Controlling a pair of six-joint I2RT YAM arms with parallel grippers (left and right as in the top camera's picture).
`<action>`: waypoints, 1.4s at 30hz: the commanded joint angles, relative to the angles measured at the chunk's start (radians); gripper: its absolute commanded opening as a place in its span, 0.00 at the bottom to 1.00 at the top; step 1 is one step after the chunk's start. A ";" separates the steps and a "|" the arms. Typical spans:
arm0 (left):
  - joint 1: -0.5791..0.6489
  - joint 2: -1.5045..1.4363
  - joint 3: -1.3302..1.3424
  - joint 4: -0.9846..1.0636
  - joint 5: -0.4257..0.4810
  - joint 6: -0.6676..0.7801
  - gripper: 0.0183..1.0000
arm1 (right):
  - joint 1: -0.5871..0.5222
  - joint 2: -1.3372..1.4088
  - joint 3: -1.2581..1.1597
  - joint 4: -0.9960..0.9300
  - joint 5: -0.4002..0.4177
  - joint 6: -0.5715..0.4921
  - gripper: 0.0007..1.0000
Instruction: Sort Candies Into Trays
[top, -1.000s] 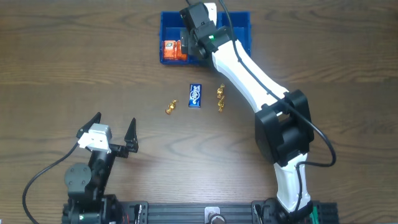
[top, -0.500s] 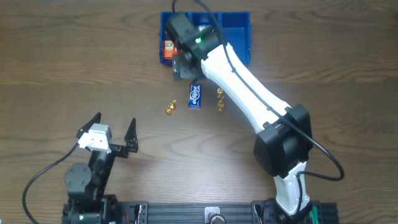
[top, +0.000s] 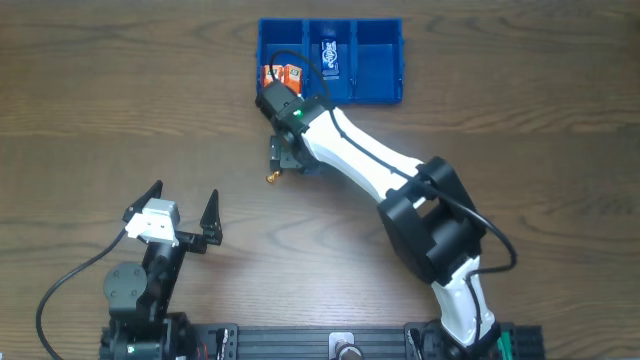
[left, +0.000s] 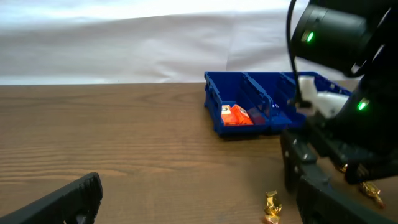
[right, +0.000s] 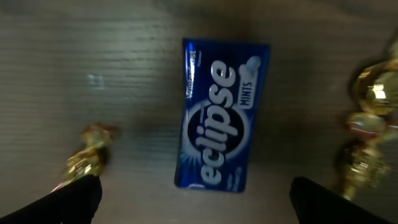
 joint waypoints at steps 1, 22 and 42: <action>0.006 -0.006 -0.023 -0.029 0.018 0.000 1.00 | -0.007 0.043 -0.003 0.023 0.037 0.079 1.00; 0.006 -0.006 -0.023 -0.029 0.018 0.000 1.00 | -0.047 0.062 -0.003 0.060 0.096 0.011 0.72; 0.006 -0.006 -0.023 -0.029 0.018 0.000 1.00 | -0.044 0.070 -0.002 0.072 0.078 0.011 0.19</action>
